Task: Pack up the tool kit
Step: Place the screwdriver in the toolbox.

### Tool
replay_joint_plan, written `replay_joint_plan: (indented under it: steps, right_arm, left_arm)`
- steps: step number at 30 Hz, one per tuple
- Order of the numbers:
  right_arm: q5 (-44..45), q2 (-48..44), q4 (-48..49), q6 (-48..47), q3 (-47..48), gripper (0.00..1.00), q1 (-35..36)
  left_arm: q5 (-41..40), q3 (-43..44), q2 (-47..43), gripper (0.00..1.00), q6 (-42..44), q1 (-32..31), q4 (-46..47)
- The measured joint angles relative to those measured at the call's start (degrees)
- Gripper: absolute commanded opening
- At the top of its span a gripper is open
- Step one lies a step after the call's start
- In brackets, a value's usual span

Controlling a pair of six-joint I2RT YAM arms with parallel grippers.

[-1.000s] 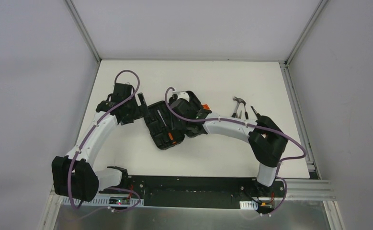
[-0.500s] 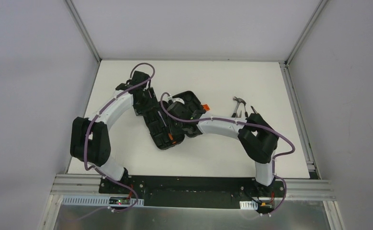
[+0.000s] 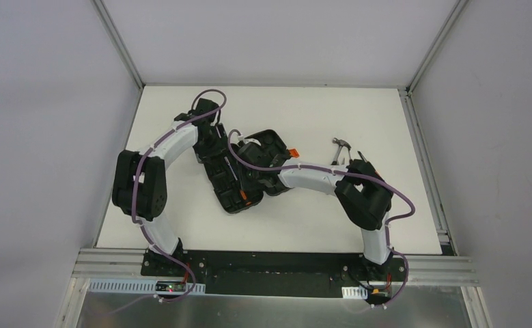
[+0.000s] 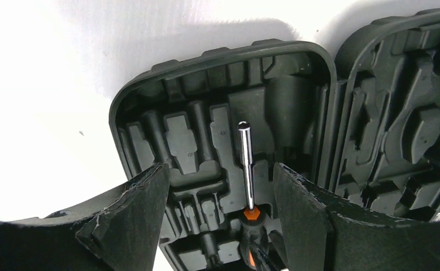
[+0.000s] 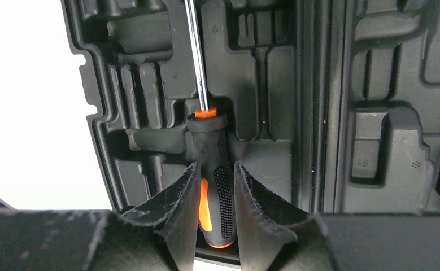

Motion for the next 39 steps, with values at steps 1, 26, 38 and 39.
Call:
replay_joint_plan:
  steps: [1, 26, 38, 39]
  right_arm:
    - [-0.22, 0.15, 0.04, 0.02, 0.11, 0.28, -0.02]
    - [-2.10, 4.44, -0.59, -0.04, 5.62, 0.18, -1.22]
    - [-2.23, 4.87, -1.07, 0.26, 6.19, 0.17, -1.68]
    - [-2.23, 4.92, -1.14, 0.26, 6.27, 0.17, -1.68]
  left_arm:
    - [0.11, 0.00, 0.37, 0.68, -0.15, 0.00, 0.00]
    - [4.31, -6.45, 0.74, 0.40, -4.17, -1.44, 2.95]
    - [2.58, 0.17, 1.20, 0.15, -3.96, -1.46, 2.97]
    - [2.56, 0.76, 1.70, 0.15, -3.96, -1.46, 3.02]
